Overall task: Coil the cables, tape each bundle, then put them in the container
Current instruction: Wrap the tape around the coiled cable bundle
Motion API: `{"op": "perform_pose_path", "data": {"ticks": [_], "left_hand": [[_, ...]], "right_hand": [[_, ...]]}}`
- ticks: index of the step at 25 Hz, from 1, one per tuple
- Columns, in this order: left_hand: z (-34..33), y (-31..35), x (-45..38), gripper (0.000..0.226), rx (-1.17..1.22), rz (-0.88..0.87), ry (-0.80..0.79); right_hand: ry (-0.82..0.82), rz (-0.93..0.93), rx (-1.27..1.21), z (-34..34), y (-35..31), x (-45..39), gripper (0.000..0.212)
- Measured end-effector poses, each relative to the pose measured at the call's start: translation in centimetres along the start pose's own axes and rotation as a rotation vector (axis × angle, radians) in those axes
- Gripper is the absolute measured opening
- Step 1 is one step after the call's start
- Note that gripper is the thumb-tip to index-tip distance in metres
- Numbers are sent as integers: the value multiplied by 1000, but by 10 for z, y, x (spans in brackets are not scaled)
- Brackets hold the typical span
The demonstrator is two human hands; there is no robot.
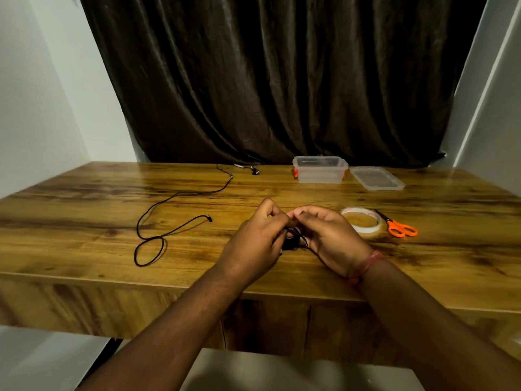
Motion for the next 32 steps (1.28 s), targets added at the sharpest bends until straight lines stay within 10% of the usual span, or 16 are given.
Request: {"op": "perform_pose_path", "data": {"ticks": [14,32], "left_hand": [[-4,2,2,14,-42,-39,-86],[-4,-16,-2,4,437,549,-23]], "right_hand": [[143,12,12,9,-1,-4,16],[145,648,612,-1,-20,14,16]]}}
Point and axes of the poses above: each hand's wrist, its own x-axis away from the middle knuckle, its own z-axis out of the back of the hand, y = z × x, the point moved 4 cm from there along -x, towards the middle knuckle, and after that the axes turned 14 degrees about y, right-handed, at the moved point
